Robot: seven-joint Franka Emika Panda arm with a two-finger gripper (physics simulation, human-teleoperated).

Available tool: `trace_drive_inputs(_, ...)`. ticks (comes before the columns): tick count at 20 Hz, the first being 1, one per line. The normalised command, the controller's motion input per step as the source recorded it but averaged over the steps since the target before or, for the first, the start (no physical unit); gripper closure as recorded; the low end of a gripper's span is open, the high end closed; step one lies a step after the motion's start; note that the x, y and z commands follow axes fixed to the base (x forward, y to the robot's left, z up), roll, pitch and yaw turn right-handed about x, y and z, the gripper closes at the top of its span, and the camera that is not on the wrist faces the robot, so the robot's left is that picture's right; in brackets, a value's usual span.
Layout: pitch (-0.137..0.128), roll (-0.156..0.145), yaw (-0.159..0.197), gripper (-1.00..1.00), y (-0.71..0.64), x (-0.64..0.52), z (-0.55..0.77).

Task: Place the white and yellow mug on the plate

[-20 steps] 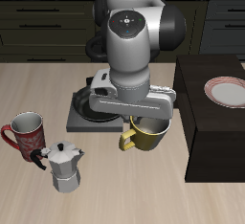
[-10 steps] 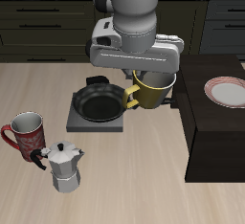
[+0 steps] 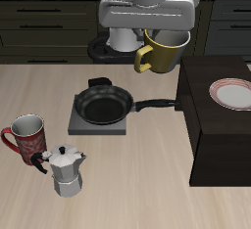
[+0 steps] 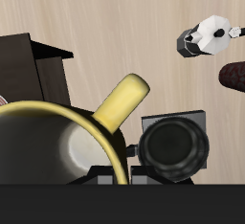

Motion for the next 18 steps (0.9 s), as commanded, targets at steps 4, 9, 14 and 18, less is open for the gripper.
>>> trace_drive_inputs(4,-0.088,-0.01,0.051,1.0,0.15,-0.34,0.45)
trace_drive_inputs(9,-0.086,-0.025,0.037,1.0,0.22,-0.22,0.38)
trace_drive_inputs(14,-0.086,0.015,0.099,1.0,0.41,-0.11,0.2)
trace_drive_inputs(18,-0.02,0.007,0.004,1.0,0.28,0.07,0.1)
